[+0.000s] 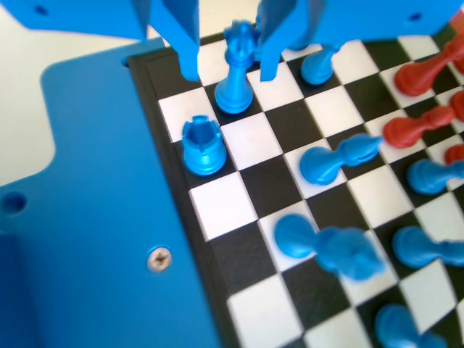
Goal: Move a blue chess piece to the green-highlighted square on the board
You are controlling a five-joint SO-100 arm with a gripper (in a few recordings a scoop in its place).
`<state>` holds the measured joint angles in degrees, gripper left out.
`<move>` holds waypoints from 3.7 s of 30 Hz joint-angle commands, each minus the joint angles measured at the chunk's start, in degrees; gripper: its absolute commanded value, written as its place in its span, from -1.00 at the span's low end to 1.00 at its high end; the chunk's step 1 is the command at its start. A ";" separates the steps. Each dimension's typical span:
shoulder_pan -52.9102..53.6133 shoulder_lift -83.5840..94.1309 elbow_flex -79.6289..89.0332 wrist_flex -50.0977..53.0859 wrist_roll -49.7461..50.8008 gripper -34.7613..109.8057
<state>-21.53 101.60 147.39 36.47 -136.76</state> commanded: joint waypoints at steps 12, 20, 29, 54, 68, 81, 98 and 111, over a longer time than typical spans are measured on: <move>-0.09 1.32 -0.79 0.00 -1.85 -0.48; -0.09 1.32 -1.14 0.00 -1.58 -0.51; 1.14 2.55 -5.54 6.86 -0.26 -0.51; 7.91 4.39 0.62 1.49 -7.21 -0.51; 7.82 4.39 3.08 -3.87 -7.21 -0.32; 6.06 5.80 -4.83 6.42 -3.52 -0.32; 3.52 11.78 -32.70 35.42 19.86 -0.51; 10.81 26.28 -50.27 59.77 35.07 -0.51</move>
<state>-11.25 122.87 105.82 90.35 -102.22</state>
